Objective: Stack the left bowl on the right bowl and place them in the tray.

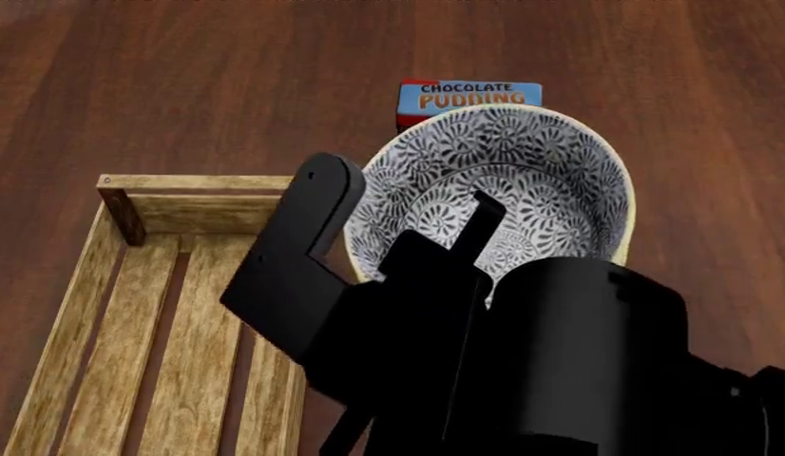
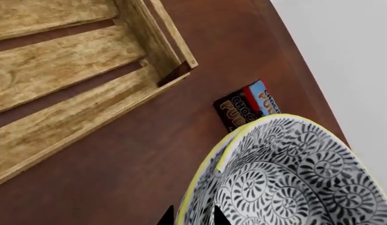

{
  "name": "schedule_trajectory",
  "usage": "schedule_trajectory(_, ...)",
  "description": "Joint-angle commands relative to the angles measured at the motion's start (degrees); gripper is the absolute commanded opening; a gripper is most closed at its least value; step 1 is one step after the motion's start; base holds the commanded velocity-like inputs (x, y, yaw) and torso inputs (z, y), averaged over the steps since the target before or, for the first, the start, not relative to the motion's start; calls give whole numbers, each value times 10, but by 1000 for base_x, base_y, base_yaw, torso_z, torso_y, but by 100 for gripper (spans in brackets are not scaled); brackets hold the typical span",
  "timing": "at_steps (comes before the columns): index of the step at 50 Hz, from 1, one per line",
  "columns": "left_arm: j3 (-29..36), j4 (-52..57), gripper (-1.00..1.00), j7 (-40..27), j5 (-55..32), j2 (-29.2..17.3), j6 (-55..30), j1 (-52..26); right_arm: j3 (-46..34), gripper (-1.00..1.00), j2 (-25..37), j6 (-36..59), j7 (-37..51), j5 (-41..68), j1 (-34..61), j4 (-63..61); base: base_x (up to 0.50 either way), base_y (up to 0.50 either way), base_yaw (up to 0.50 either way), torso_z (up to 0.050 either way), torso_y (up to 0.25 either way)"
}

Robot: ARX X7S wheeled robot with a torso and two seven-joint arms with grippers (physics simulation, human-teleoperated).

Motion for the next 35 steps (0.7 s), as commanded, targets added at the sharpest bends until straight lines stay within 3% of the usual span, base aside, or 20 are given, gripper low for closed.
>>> schedule_trajectory(1,-26,9,100,-3,-7,-1,14,30,-48,-100,-44,-28,-130,-101,35,23,0,0,0,0,0)
schedule_trajectory(35,-38,6,100,-12,-10,-6,28,48,-146,-100,-152,-174,-340,-240,84,149,0,0,0,0,1)
